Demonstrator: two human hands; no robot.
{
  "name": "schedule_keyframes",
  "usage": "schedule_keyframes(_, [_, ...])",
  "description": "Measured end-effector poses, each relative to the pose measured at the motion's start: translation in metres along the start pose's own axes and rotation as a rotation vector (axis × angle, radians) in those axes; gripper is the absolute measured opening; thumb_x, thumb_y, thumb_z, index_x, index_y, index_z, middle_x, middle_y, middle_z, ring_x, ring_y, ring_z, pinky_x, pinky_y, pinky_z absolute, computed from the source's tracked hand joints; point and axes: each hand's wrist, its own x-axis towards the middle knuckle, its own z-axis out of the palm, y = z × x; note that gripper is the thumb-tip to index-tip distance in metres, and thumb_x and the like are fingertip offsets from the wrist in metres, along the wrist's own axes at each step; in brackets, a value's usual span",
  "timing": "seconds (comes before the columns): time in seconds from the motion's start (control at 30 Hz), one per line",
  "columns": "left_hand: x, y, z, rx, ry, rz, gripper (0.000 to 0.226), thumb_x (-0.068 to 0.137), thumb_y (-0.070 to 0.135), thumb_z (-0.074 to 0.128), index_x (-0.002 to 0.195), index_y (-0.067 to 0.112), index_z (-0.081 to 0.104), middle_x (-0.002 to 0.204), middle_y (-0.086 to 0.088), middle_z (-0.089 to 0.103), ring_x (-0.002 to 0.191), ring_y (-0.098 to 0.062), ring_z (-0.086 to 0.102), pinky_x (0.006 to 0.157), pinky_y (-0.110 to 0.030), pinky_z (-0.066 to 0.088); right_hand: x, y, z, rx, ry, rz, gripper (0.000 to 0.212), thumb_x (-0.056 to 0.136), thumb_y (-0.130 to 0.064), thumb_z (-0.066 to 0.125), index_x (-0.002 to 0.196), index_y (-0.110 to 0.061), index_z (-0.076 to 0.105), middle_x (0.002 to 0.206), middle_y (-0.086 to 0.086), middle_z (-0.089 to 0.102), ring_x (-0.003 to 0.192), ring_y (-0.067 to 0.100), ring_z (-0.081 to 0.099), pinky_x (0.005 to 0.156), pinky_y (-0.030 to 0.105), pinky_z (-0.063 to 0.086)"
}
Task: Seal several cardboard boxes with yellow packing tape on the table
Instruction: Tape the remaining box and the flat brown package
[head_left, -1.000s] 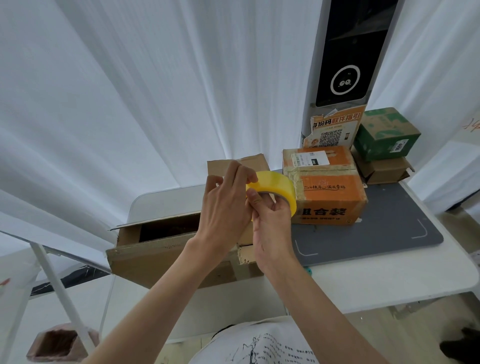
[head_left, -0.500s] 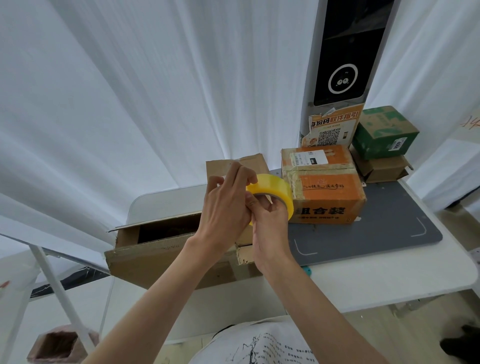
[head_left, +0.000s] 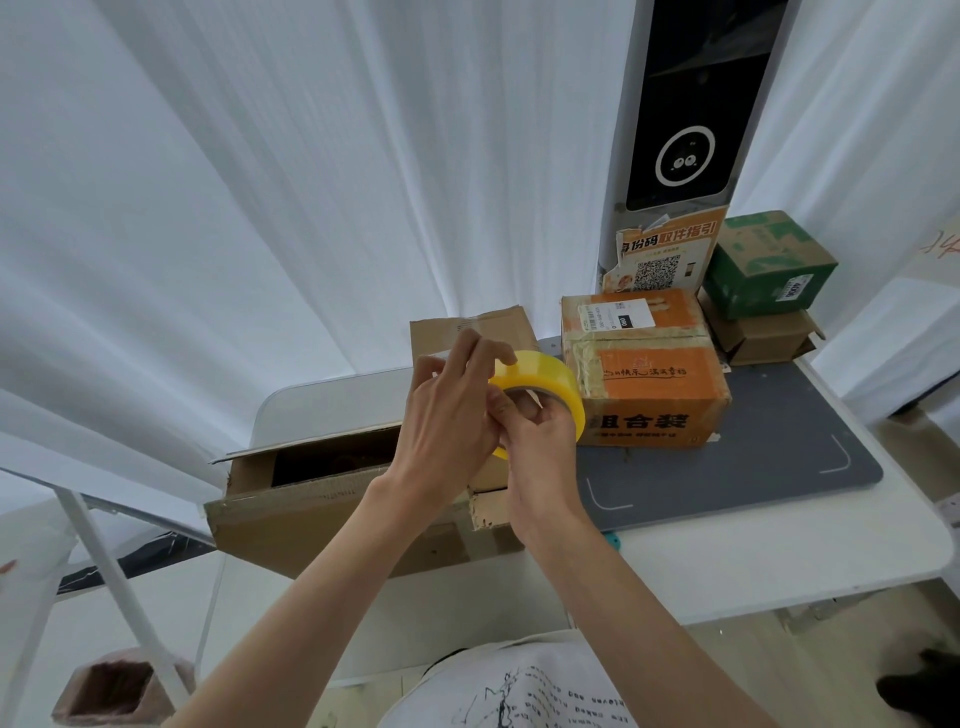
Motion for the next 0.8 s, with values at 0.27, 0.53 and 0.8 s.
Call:
schedule_keyframes(0.27, [0.0007,-0.0022,0.0024,-0.007,-0.018,-0.062,0.05,0.061,-0.012,0.065,0.104,0.014,0.057,0.101,0.001,0.053,0.064,-0.01,0.039,0.078,-0.021,0.026,0.0021,0.0027,-0.0001,-0.063,-0.008,-0.023,0.016,0.091,-0.003,0.071,0.088,-0.018,0.071,0.094,0.004,0.078,0.093,0.022,0.075,0.088,0.036,0.058])
schedule_keyframes(0.53, [0.001,-0.0027,0.004,0.022,-0.032,-0.026,0.052,0.06,-0.014,0.066,0.103,0.011,0.056,0.101,-0.001,0.054,0.058,-0.011,0.041,0.079,-0.021,0.025,0.0054,0.0048,-0.0022,-0.095,-0.008,0.021,0.009,0.092,-0.007,0.071,0.097,-0.015,0.072,0.095,0.004,0.078,0.094,0.023,0.075,0.091,0.043,0.059])
schedule_keyframes(0.8, [-0.0005,-0.0013,0.0033,0.052,-0.092,-0.033,0.054,0.057,-0.014,0.063,0.104,0.01,0.054,0.101,-0.001,0.052,0.056,-0.018,0.049,0.077,-0.021,0.025,0.0047,0.008,-0.0035,-0.104,0.013,0.037,0.009,0.093,-0.005,0.069,0.1,-0.011,0.071,0.094,0.005,0.078,0.09,0.022,0.075,0.087,0.04,0.06])
